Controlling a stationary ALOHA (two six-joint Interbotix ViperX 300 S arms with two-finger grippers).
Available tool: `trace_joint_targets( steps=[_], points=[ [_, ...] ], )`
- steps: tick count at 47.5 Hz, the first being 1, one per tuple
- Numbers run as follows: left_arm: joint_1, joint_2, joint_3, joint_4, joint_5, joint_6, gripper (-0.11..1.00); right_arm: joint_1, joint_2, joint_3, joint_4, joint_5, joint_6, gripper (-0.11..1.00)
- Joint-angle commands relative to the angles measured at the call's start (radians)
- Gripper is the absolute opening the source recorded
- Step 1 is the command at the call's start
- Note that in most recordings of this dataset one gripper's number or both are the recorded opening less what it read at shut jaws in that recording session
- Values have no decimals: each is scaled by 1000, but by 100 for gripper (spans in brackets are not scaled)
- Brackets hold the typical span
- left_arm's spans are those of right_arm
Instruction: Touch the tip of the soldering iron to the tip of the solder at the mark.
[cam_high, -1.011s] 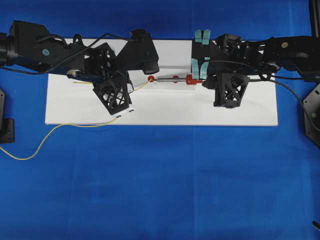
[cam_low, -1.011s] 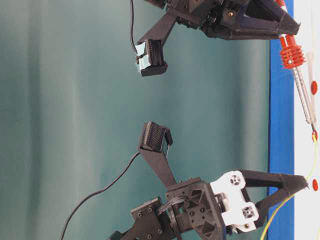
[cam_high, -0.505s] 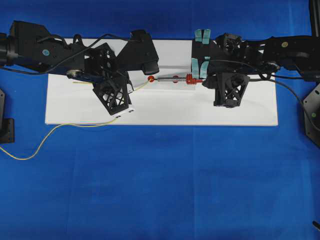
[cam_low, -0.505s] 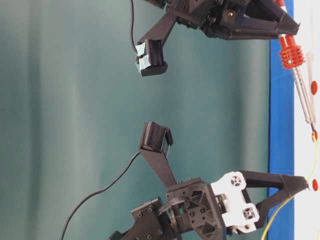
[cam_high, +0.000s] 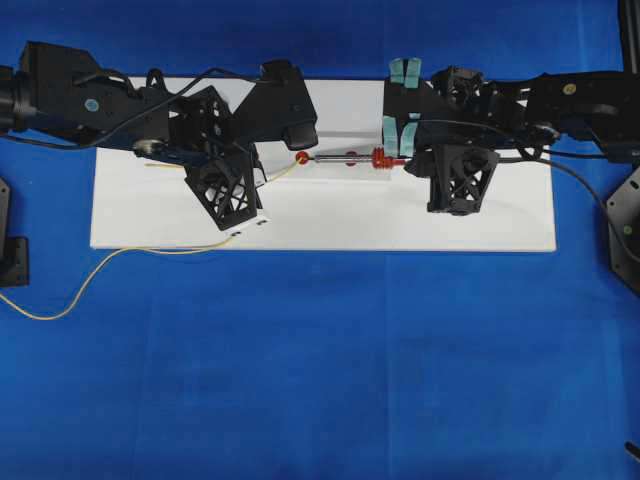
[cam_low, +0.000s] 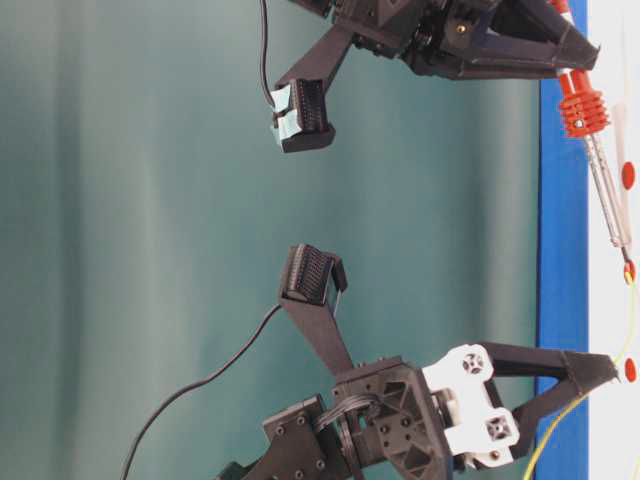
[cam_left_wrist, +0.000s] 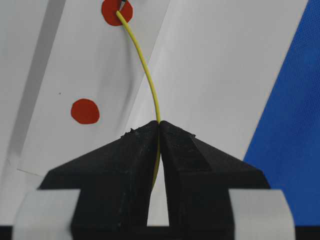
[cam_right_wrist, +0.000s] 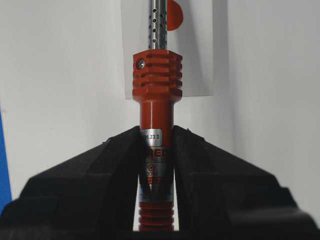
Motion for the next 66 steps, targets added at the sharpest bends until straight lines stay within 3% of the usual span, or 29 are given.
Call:
trace_joint_targets(
  steps=[1, 46, 66],
  points=[
    [-2, -12, -15, 2, -3, 2, 3, 0, -9, -25, -2, -2, 2, 6],
    [-2, -23, -15, 2, -3, 12, 3, -2, -9, -21, -2, -2, 2, 6],
    [-21, -287, 104, 2, 26, 6, 3, -2, -11, -21, -2, -8, 2, 6]
  ],
)
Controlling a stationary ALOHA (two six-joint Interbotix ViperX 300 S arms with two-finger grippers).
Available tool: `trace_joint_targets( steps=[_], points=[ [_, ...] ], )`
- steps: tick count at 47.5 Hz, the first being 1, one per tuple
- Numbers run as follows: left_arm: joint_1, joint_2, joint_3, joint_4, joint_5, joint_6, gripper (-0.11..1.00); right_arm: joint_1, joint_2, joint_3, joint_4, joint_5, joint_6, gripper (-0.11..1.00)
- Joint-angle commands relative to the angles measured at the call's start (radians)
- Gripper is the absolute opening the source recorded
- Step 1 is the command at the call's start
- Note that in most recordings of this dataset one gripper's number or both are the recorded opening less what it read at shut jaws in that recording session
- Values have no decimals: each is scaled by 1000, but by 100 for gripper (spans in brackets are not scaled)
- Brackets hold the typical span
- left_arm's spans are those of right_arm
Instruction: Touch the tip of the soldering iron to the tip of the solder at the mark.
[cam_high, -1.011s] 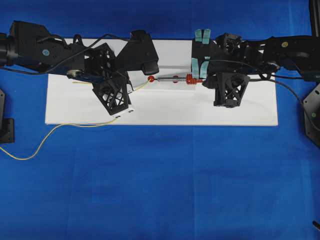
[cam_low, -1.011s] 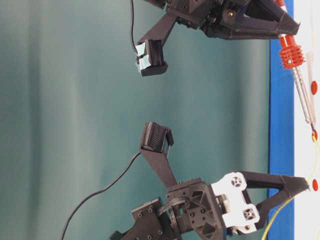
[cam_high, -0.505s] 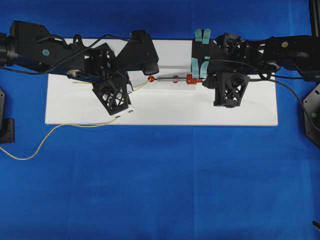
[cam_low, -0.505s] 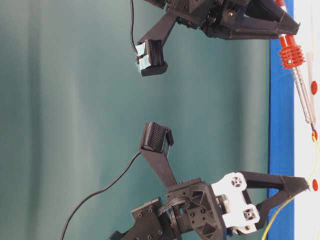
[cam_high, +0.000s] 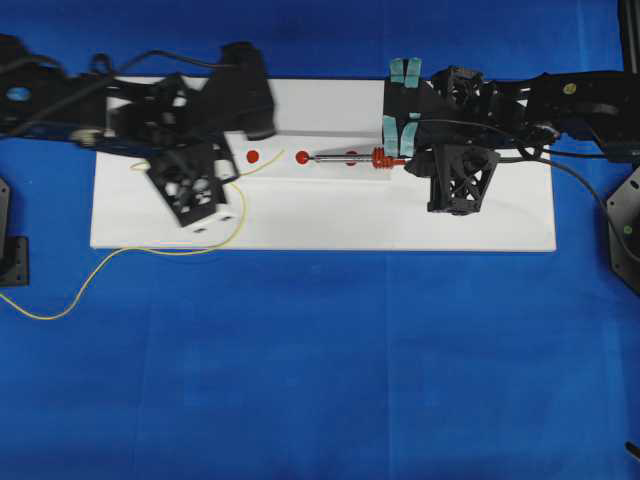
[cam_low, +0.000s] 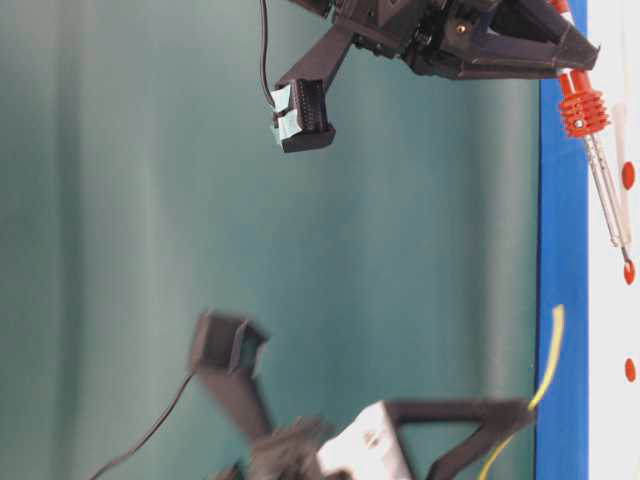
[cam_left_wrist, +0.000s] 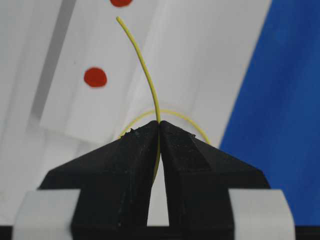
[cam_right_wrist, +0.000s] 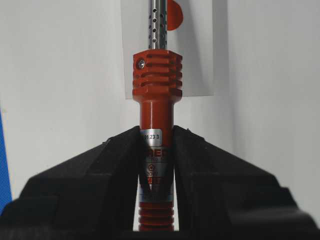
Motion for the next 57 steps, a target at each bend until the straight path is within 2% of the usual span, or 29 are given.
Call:
trace_joint_targets(
  steps=[1, 9, 23, 33, 46, 57],
  points=[
    [-11, -89, 25, 2, -9, -8, 3, -2, -11, -21, -3, -8, 2, 6],
    [-12, -152, 84, 2, -63, -15, 3, -2, -9, -21, -3, -8, 2, 6],
    [-15, -158, 92, 2, -72, -11, 3, -12, -58, -8, -3, -5, 2, 6],
    [-17, -164, 100, 2, -72, -14, 3, -18, -172, 58, -21, -5, 2, 6],
    [-15, -170, 107, 2, -74, -14, 3, -18, -342, 179, -21, -2, 5, 6],
    [-17, -172, 109, 2, -77, -15, 3, -25, -367, 202, -21, 35, 21, 6]
  ],
)
